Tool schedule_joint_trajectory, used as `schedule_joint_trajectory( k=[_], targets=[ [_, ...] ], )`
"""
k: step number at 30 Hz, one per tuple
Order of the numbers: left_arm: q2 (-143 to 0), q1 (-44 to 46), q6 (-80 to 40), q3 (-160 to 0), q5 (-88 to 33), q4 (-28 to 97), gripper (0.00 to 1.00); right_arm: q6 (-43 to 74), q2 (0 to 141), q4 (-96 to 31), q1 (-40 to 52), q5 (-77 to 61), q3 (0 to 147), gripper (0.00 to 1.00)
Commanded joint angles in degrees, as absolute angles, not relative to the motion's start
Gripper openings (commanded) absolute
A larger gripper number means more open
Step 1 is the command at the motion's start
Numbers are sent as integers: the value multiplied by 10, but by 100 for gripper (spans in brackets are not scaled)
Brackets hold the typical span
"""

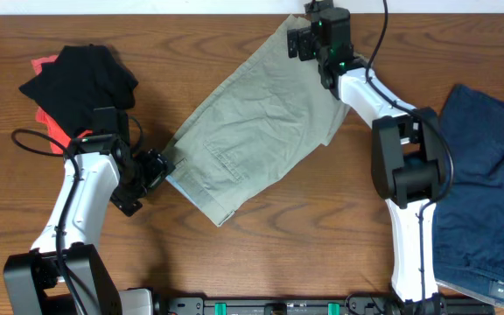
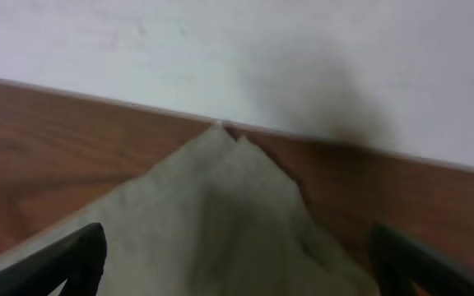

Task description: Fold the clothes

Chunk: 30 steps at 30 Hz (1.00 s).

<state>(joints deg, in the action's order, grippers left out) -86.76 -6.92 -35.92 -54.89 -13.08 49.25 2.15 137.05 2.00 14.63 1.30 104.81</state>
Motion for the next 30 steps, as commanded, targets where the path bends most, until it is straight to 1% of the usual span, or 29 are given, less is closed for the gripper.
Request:
schedule_joint_trajectory(
  k=[1, 6, 11, 15, 19, 24, 26, 28, 30],
  targets=[
    [-869, -67, -356, -545, -138, 494, 97, 20, 1278, -45, 151, 17, 1054, 99],
    [-869, -48, -356, -514, -156, 463, 100, 20, 1199, -264, 147, 20, 1054, 99],
    [-869, -30, -360, -472, -178, 400, 99, 36, 1171, -411, 137, 20, 1054, 99],
    [-869, -18, -378, -437, -192, 368, 98, 55, 1169, -479, 126, 20, 1054, 99],
    [-869, -2, -381, -401, -230, 288, 98, 74, 1169, -519, 115, 19, 1054, 99],
    [-871, 27, -416, -368, -234, 204, 100, 77, 1168, -559, 107, 20, 1054, 99],
    [-875, 43, -427, -361, -234, 182, 91, 77, 1168, -575, 105, 19, 1054, 99],
    [-880, 57, -434, -357, -234, 169, 77, 77, 1168, -593, 104, 16, 1054, 99],
    [-885, 70, -434, -357, -234, 166, 43, 76, 1168, -607, 104, 1, 1054, 99]
  ],
)
